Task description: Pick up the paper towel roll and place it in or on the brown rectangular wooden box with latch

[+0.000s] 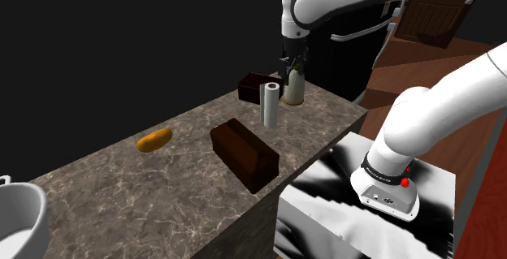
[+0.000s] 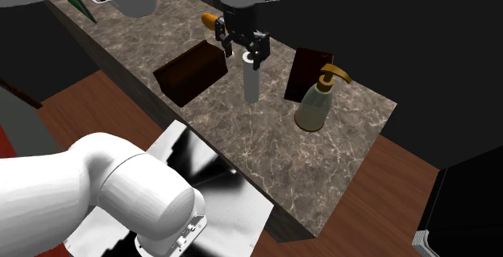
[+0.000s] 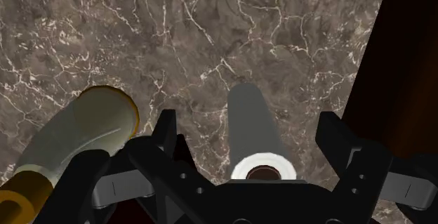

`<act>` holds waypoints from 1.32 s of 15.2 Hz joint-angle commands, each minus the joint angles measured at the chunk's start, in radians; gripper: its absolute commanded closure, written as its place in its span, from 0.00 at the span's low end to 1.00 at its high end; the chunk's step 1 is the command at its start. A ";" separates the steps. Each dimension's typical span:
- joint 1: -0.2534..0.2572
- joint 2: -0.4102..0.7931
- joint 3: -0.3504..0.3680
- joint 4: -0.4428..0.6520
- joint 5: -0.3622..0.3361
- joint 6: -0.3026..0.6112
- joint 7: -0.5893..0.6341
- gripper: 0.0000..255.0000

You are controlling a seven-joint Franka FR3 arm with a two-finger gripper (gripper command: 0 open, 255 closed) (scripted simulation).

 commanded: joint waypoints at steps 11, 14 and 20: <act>0.005 0.221 0.031 0.000 0.023 0.264 0.094 0.00; 0.005 0.230 0.031 -0.014 0.023 0.287 0.095 0.00; 0.005 0.231 0.031 -0.014 0.023 0.287 0.095 0.00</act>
